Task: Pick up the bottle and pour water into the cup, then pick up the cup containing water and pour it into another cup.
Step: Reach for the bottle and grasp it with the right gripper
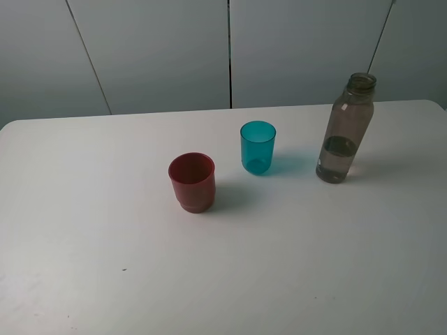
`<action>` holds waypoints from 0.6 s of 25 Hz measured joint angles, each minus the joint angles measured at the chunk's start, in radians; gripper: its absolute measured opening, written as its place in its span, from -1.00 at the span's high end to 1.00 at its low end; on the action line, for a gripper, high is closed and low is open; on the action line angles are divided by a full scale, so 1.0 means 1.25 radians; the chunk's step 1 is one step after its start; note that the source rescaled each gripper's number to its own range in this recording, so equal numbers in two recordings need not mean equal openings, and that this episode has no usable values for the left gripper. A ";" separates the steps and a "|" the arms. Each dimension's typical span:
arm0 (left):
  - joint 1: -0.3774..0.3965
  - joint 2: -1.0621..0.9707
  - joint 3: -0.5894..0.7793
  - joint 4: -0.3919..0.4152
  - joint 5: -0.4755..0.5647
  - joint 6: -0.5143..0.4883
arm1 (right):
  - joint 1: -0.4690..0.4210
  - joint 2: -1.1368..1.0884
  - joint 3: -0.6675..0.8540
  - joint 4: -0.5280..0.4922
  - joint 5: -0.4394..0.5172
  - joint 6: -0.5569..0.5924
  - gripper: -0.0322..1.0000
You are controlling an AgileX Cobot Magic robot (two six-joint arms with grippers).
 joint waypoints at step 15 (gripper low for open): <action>0.000 0.000 0.000 0.000 0.000 0.000 | 0.000 0.000 0.000 0.000 0.000 0.000 -1.00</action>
